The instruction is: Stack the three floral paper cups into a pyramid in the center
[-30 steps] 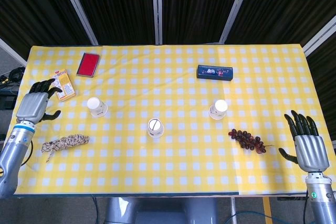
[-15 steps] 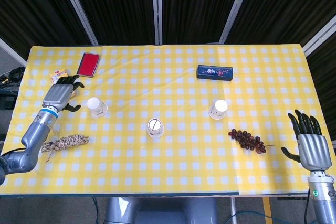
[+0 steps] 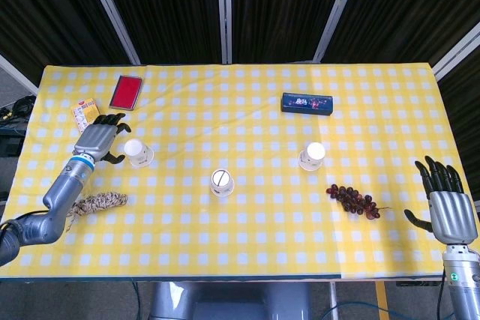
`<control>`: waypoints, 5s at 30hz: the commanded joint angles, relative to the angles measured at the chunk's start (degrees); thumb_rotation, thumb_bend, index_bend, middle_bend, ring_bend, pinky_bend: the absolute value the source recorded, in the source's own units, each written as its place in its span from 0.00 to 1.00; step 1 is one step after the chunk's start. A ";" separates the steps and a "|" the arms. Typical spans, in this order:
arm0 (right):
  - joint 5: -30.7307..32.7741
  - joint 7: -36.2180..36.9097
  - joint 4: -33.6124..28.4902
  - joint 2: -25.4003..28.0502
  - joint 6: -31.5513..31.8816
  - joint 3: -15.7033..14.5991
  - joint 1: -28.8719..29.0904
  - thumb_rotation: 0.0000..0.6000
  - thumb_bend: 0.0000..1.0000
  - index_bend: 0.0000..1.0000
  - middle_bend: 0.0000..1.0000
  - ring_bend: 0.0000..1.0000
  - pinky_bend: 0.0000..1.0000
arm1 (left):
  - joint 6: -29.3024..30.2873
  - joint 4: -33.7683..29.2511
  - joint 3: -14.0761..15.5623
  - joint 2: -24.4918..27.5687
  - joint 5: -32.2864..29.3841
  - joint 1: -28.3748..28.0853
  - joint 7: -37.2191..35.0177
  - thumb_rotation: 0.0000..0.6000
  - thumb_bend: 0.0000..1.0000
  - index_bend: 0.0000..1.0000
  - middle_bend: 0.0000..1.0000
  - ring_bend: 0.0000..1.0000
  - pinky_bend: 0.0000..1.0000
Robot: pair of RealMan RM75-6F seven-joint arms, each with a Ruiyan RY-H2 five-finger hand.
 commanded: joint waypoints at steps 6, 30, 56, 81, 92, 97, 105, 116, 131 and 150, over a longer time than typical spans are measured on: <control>-0.28 0.06 -0.39 0.20 0.30 -0.13 -0.07 1.00 0.07 0.04 0.00 0.00 0.00 | -0.09 0.43 0.79 -1.74 -0.65 -1.49 0.19 1.00 0.30 0.31 0.00 0.00 0.00; -1.16 1.95 -1.27 1.21 2.26 -0.04 -0.77 1.00 0.07 0.04 0.00 0.00 0.00 | 6.63 -17.77 0.01 1.37 2.60 -4.58 1.52 1.00 0.32 0.43 0.00 0.00 0.00; -0.91 6.23 -1.37 3.03 3.40 0.46 -1.74 1.00 0.07 0.04 0.00 0.00 0.00 | 10.33 -21.41 3.93 -8.08 -6.37 -12.22 12.92 1.00 0.32 0.43 0.00 0.00 0.00; 0.29 5.21 -0.59 2.02 1.45 0.76 -0.85 1.00 0.07 0.07 0.00 0.00 0.00 | 28.32 -25.82 8.75 0.07 10.56 0.73 3.61 1.00 0.28 0.00 0.00 0.00 0.00; 3.11 1.25 -1.04 0.37 -8.71 5.39 8.58 1.00 0.07 0.26 0.04 0.00 0.00 | 48.09 -23.26 13.56 4.24 21.74 15.67 0.44 1.00 0.28 0.00 0.00 0.00 0.00; 8.13 -4.25 -1.20 -1.70 -16.96 8.12 15.28 1.00 0.09 0.31 0.07 0.00 0.00 | 49.00 -23.31 14.06 5.35 23.43 18.64 -1.32 1.00 0.28 0.00 0.00 0.00 0.00; 18.20 -13.11 -0.08 -5.95 -26.76 9.72 23.53 1.00 0.09 0.31 0.07 0.00 0.00 | 48.48 -22.51 12.63 6.62 25.14 20.68 -3.84 1.00 0.28 0.00 0.00 0.00 0.00; 27.09 -18.24 3.69 -10.32 -31.58 9.02 28.83 1.00 0.09 0.31 0.07 0.00 0.00 | 46.22 -22.54 11.20 7.12 26.39 21.60 -4.79 1.00 0.28 0.00 0.00 0.00 0.00; 30.04 -16.79 9.43 -13.73 -35.35 8.27 33.16 1.00 0.14 0.31 0.06 0.00 0.00 | 43.28 -22.12 9.32 6.72 26.81 22.17 -4.73 1.00 0.28 0.00 0.00 0.00 0.00; 28.71 -15.92 8.48 -15.08 -32.38 7.56 35.06 1.00 0.27 0.43 0.13 0.00 0.00 | 41.20 -21.12 7.40 6.42 26.76 22.84 -5.50 1.00 0.28 0.00 0.00 0.00 0.00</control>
